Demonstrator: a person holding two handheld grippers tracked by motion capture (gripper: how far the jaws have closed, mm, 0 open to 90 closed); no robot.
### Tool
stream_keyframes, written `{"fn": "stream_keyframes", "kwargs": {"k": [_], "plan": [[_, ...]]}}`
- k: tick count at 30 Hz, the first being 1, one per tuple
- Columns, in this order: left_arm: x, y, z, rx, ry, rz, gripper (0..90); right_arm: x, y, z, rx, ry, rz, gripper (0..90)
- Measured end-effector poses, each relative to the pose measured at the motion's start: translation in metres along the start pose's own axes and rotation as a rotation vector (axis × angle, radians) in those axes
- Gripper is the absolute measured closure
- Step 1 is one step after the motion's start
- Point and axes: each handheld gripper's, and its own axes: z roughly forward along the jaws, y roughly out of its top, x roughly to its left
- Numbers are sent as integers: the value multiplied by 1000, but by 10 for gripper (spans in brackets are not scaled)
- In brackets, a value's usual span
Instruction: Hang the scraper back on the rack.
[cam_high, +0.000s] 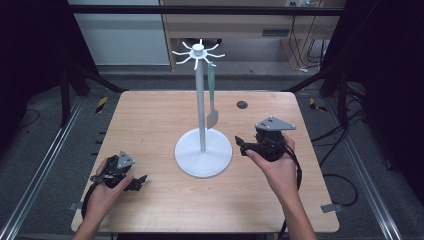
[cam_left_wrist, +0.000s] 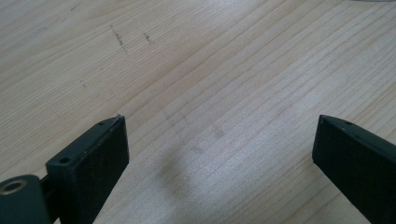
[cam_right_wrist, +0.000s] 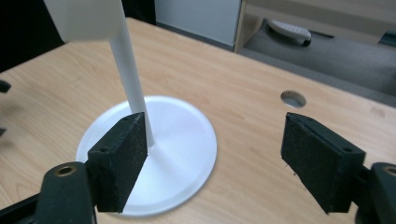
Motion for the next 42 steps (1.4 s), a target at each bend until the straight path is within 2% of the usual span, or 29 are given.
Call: {"fn": "stream_keyframes", "kwargs": {"k": [5, 11, 21, 27, 31, 34, 39, 42], "plan": [[0, 0, 0, -3, 6, -4, 33, -5, -22, 5, 40, -7, 26, 230], [1, 0, -1, -3, 5, -6, 33, -12, -51, 14, 88, -4, 80, 227], [1, 0, -1, -8, 3, -4, 33, -29, -86, 24, 135, -29, 163, 213], [3, -1, -1, -6, 6, -13, 33, -36, -101, 31, 158, -48, 180, 198], [5, -1, -2, -8, 8, -19, 33, -39, -106, 34, 168, -38, 186, 197], [4, 0, -1, -8, 6, -16, 33, -40, -112, 36, 183, -28, 208, 190], [2, 1, -1, -13, 0, -10, 33, -44, -121, 37, 205, -26, 200, 176], [2, 1, -1, -10, -1, -7, 33, -46, -124, 37, 214, -56, 180, 190]]}}
